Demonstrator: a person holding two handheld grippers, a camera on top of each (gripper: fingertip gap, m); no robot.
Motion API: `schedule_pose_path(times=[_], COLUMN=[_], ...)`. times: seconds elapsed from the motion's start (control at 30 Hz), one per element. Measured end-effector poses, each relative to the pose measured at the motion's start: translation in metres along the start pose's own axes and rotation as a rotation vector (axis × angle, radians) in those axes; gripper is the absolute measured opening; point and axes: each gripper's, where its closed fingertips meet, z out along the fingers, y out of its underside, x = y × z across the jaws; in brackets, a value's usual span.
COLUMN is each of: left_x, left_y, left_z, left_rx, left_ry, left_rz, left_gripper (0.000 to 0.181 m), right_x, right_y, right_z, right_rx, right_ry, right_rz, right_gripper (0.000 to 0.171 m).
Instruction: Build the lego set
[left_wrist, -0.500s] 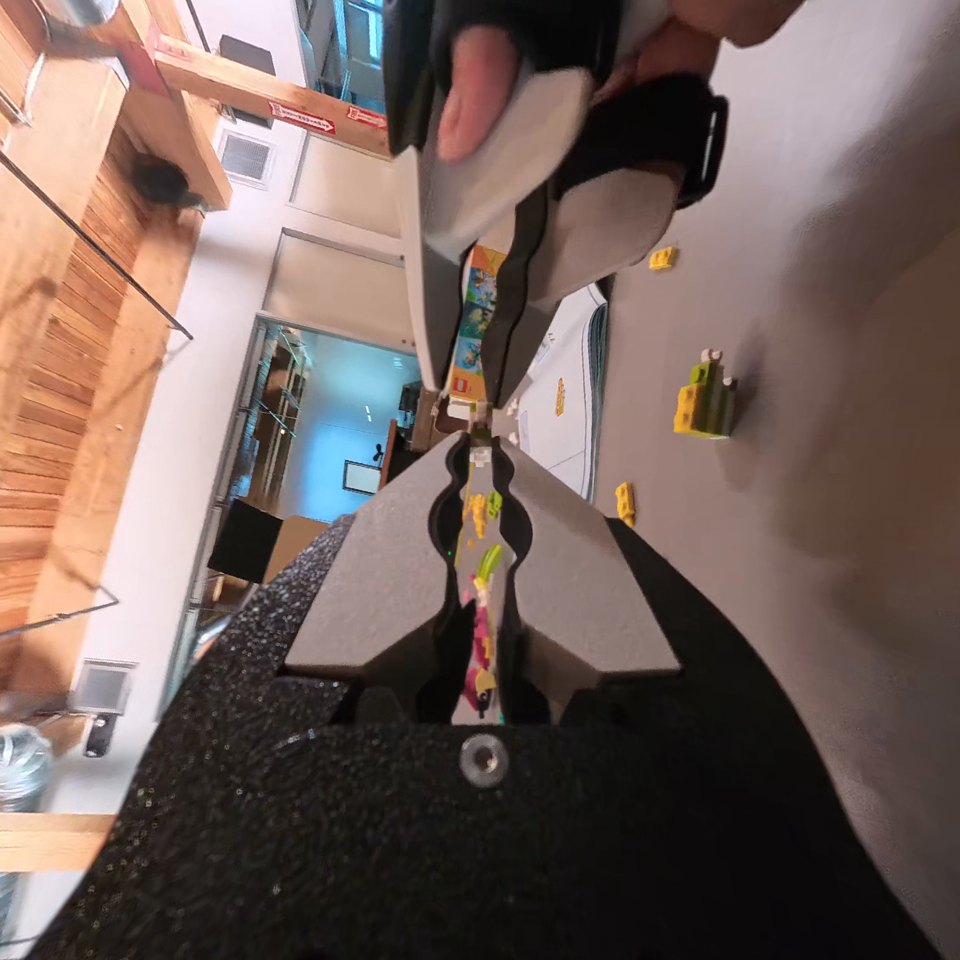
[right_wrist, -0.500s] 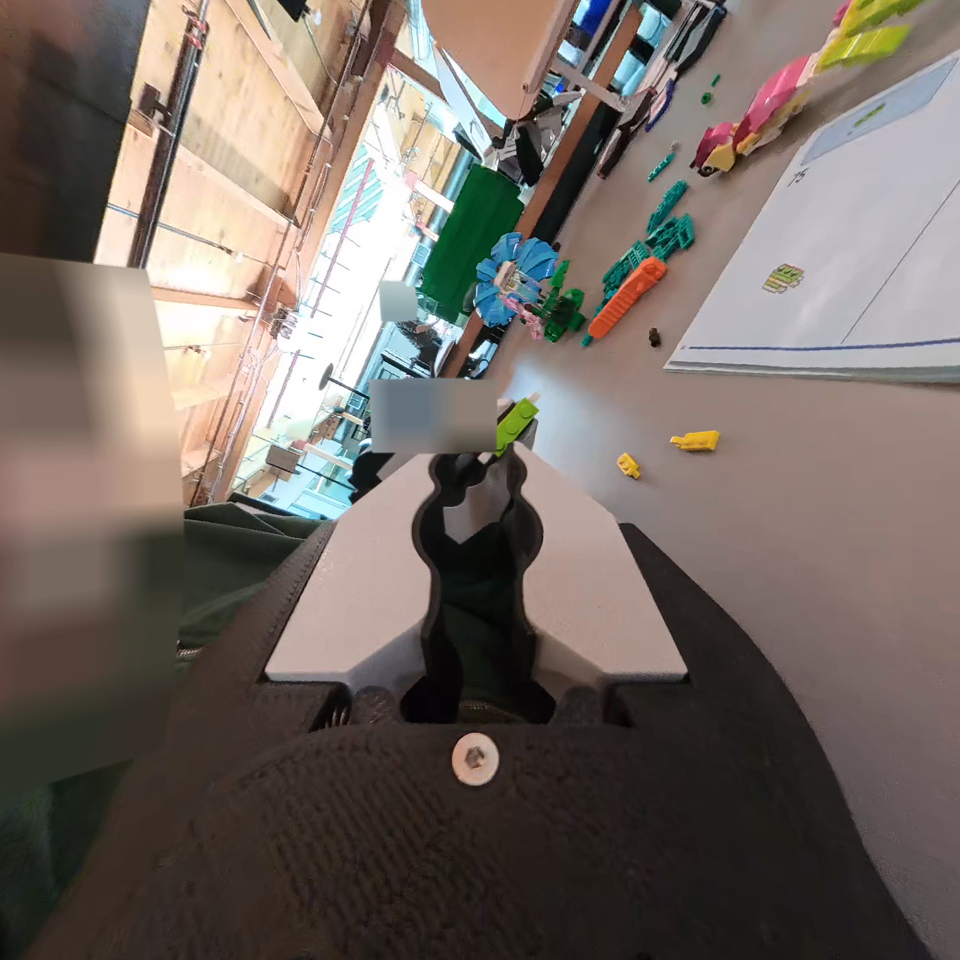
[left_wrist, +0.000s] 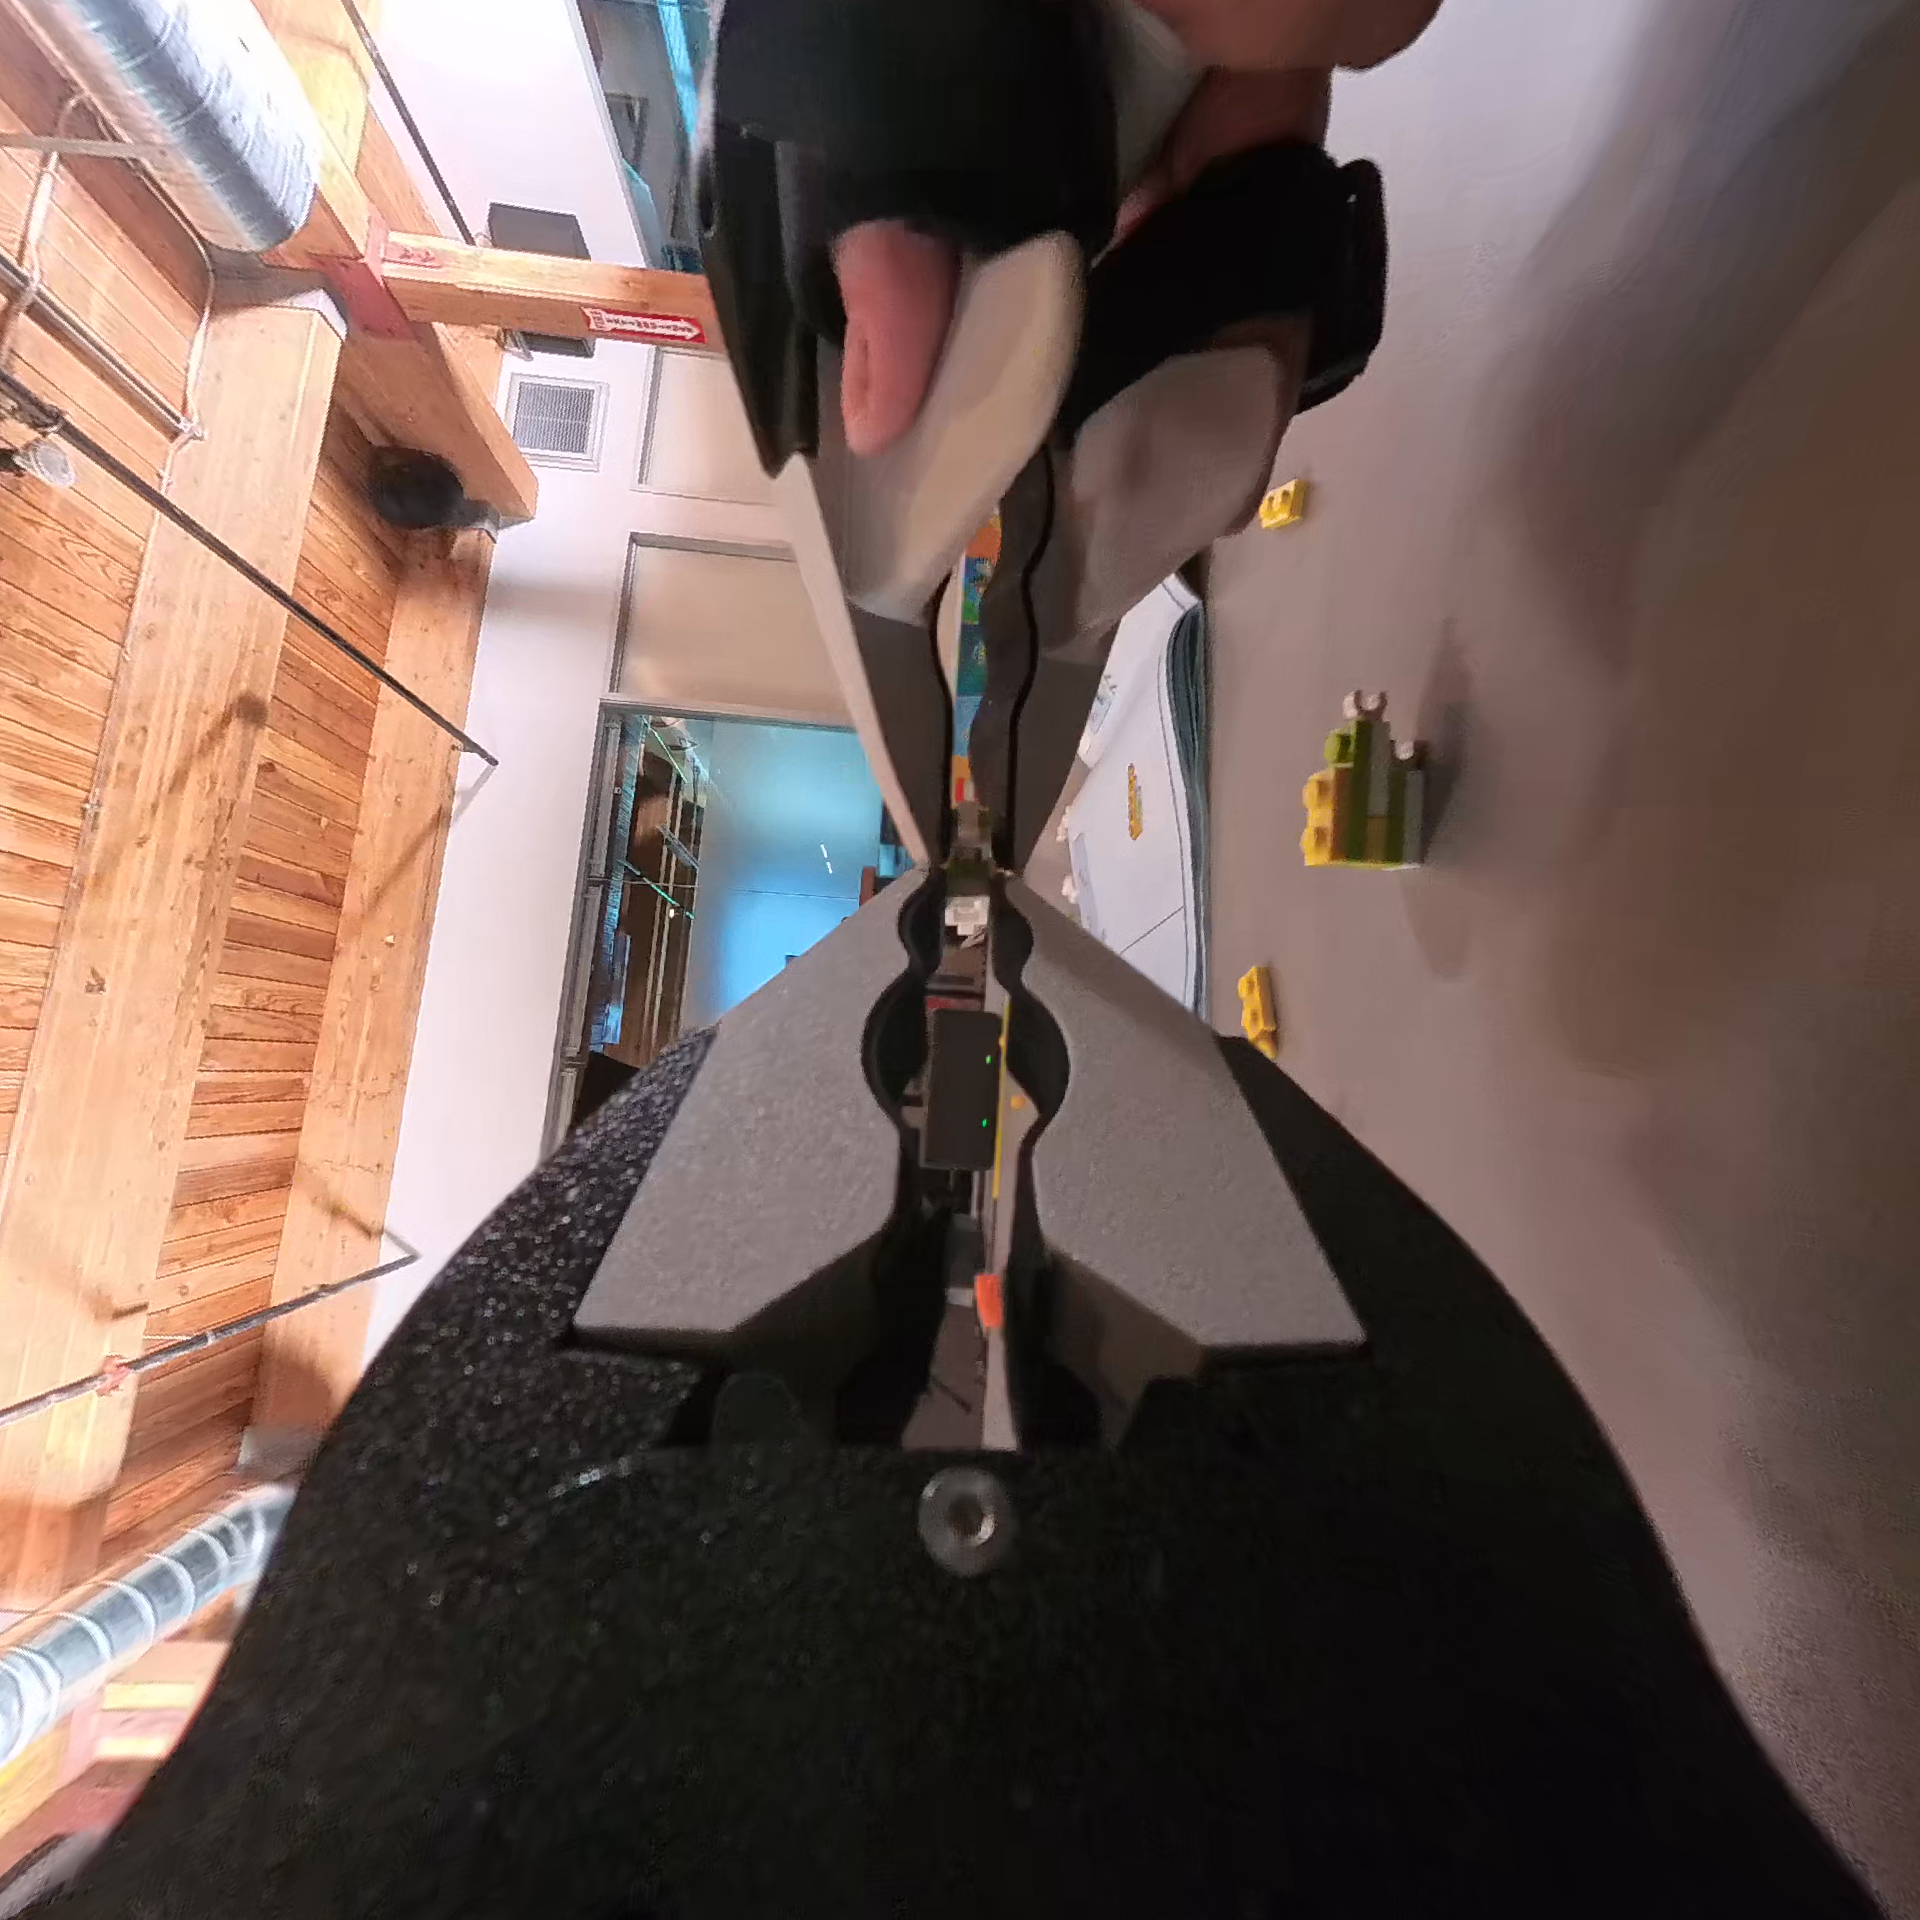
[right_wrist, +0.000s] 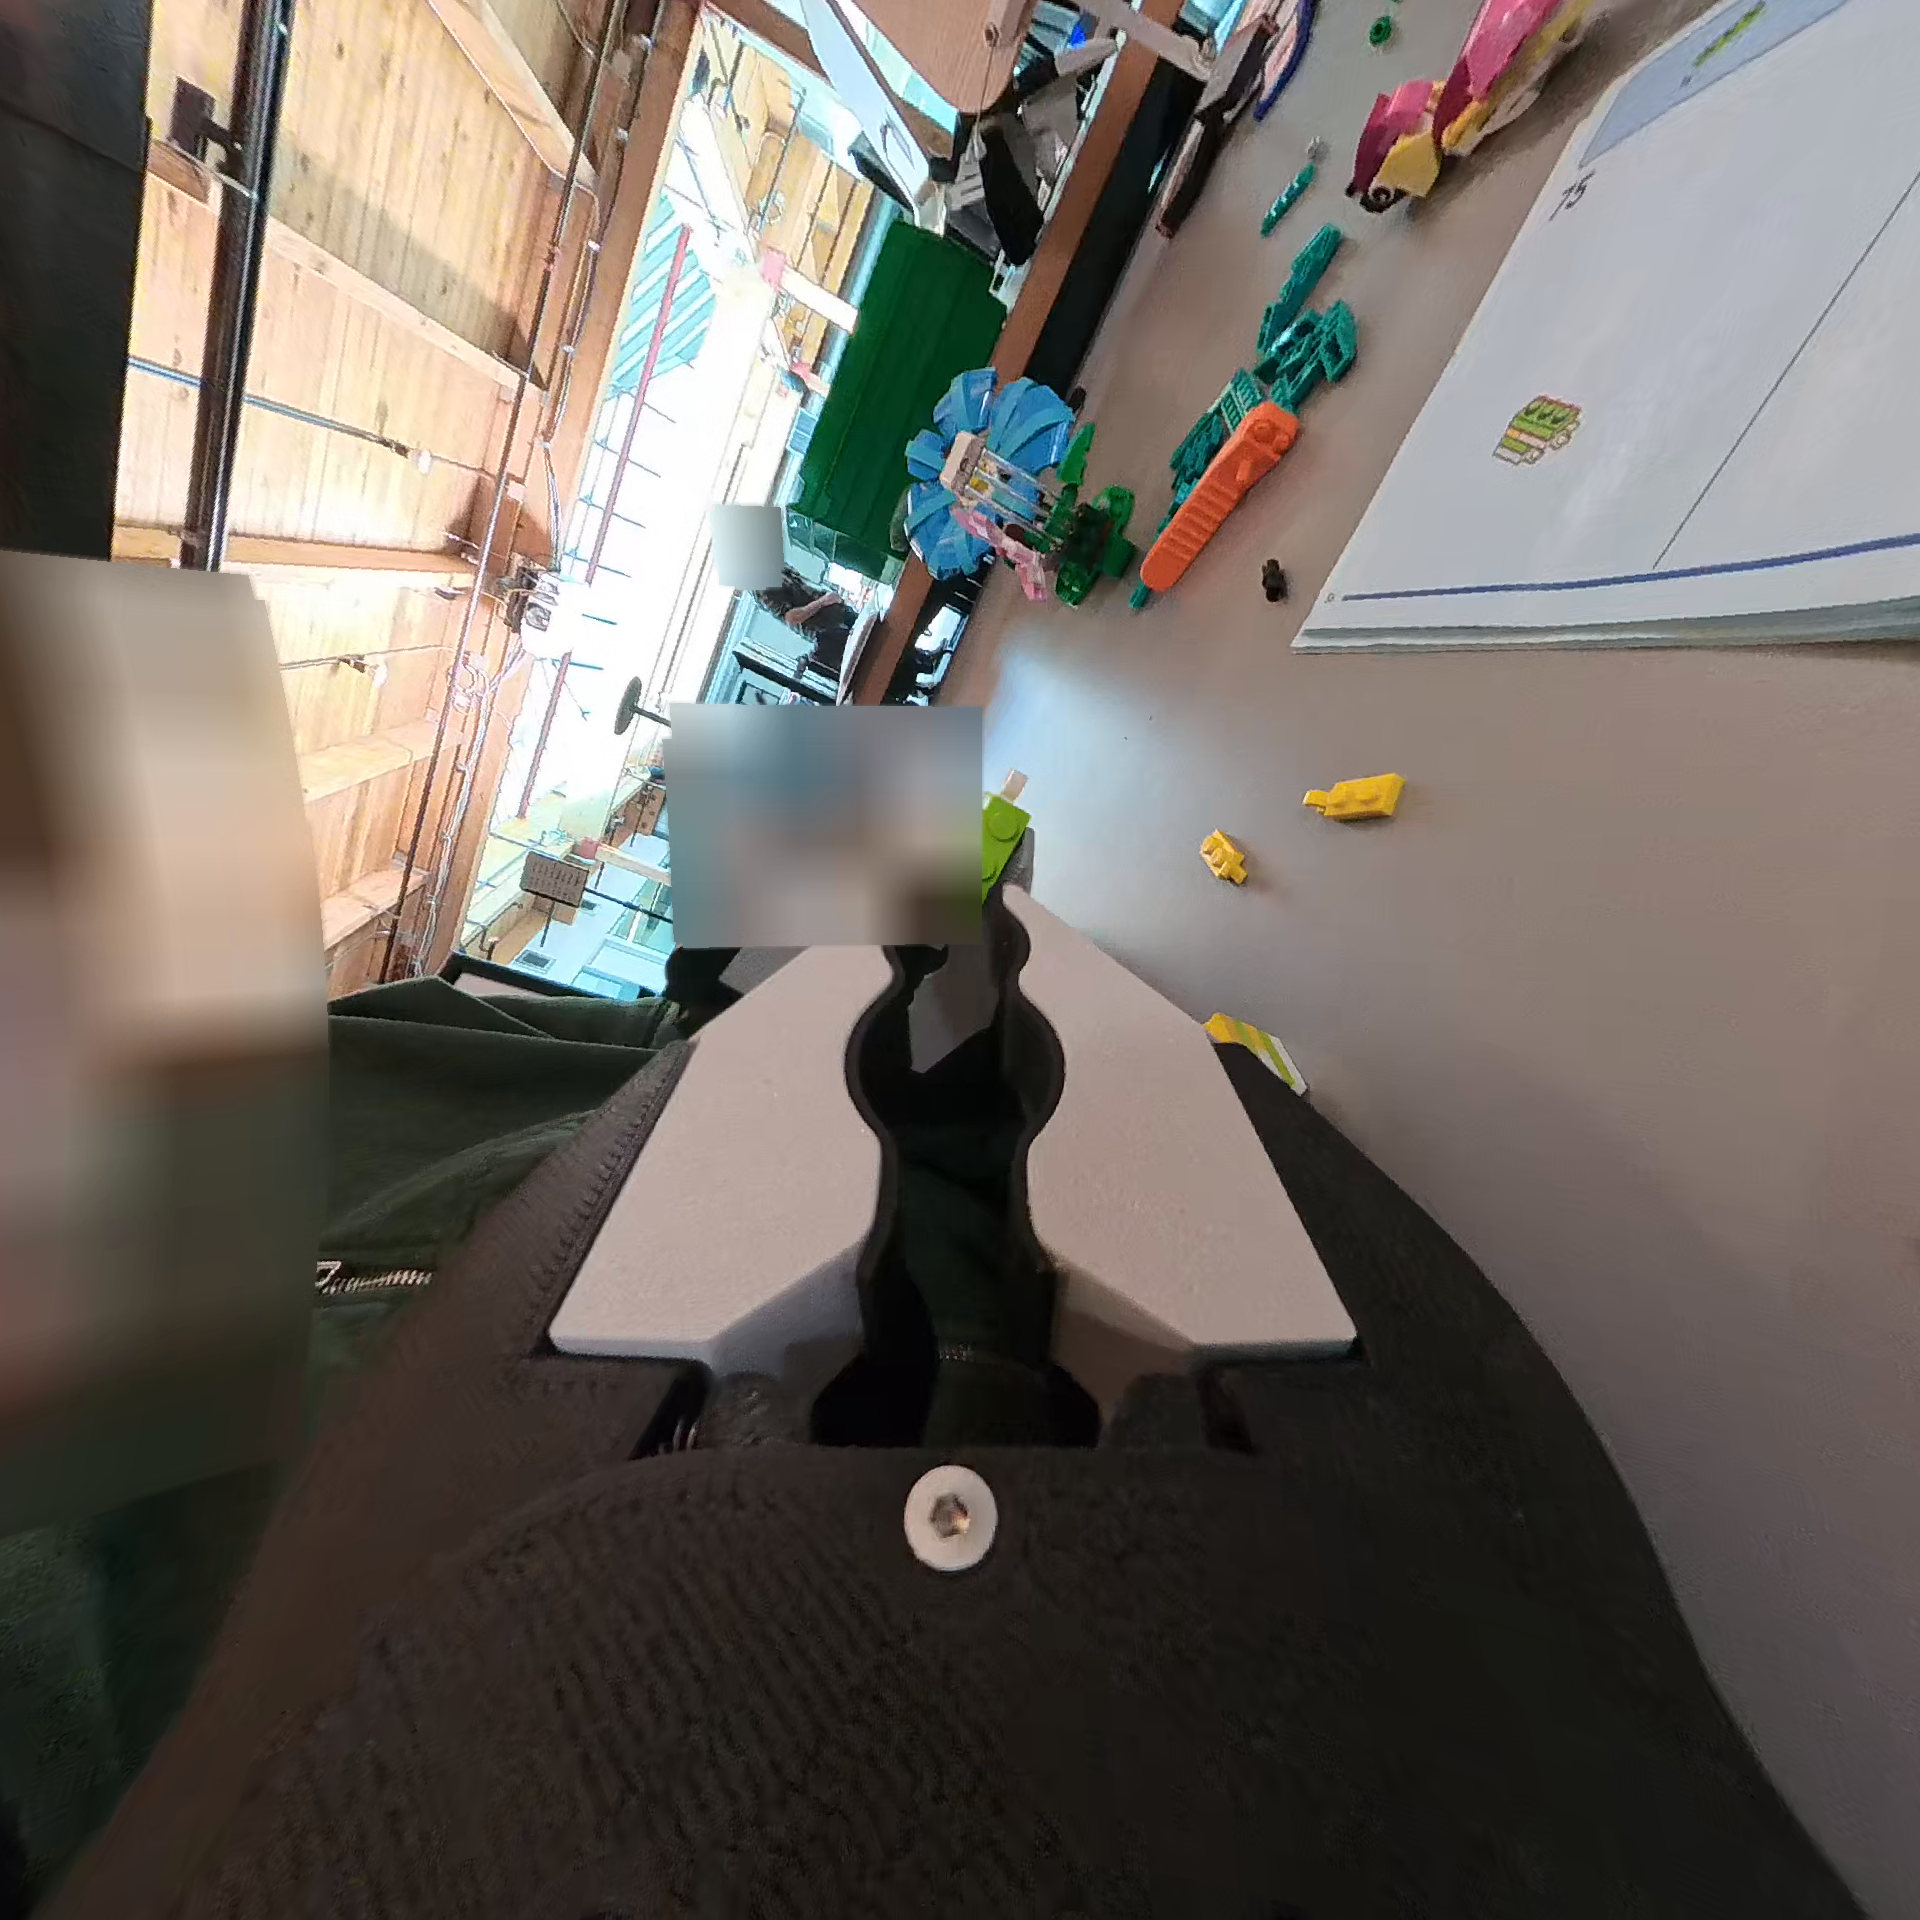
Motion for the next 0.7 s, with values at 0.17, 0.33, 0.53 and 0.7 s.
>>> schedule_pose_path(times=[0.17,0.33,0.53,0.7], left_x=[0.003,-0.013,-0.014,-0.009], left_y=[0.004,0.025,0.033,0.033], left_z=[0.003,0.004,0.004,0.005], left_rx=[0.042,0.04,0.024,0.014], left_ry=[0.12,0.153,0.164,0.185], left_rz=[-0.356,-0.633,-0.704,-0.706], left_gripper=[0.03,0.034,0.029,0.028], right_x=[0.004,0.038,0.055,0.063], right_y=[-0.003,0.002,0.027,0.03], right_z=[-0.015,-0.06,-0.083,-0.084], right_rx=[-0.077,-0.377,-0.707,-0.755], right_ry=[0.079,0.425,0.593,0.642], right_rz=[-0.177,-0.62,-0.863,-0.874], right_gripper=[0.007,0.007,0.007,0.007])
